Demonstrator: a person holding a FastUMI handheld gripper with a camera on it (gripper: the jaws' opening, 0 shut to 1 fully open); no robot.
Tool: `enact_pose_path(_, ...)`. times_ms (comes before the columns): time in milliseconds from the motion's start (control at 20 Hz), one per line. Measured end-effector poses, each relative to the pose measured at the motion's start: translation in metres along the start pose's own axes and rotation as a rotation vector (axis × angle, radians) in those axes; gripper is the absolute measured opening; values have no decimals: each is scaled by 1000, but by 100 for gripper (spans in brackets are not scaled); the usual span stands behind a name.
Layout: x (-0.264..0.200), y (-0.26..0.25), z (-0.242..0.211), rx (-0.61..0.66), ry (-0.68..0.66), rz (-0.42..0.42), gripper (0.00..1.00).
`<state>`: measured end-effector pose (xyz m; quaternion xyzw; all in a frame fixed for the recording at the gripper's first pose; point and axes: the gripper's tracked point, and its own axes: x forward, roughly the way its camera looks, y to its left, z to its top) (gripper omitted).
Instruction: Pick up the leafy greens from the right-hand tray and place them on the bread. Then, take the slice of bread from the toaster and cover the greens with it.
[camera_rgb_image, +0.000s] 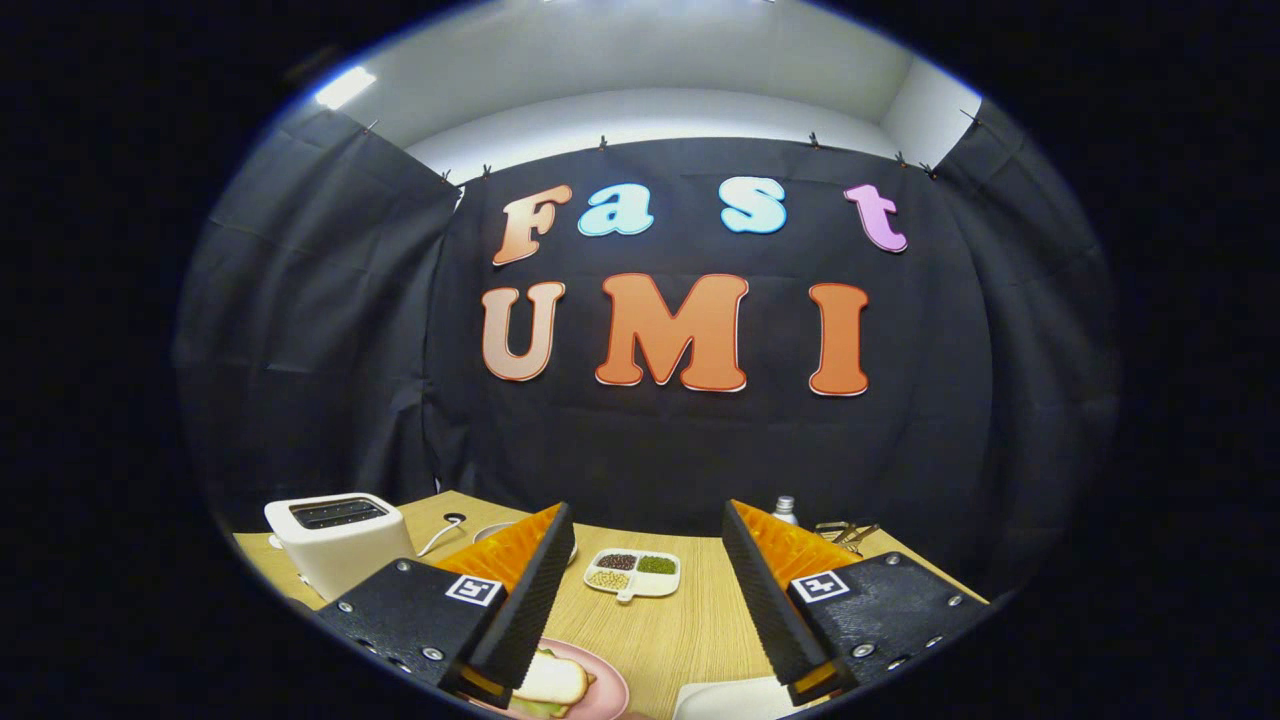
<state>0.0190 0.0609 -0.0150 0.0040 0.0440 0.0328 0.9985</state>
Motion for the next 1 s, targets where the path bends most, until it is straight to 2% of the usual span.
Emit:
enact_pose_path(200, -6, -4, 12, -14, -64, -33, 96)
enact_pose_path(600, -8, 11, 10, -67, -82, -5, 96)
enact_pose_path(1000, -9, 17, 9, -26, -84, 21, 97)
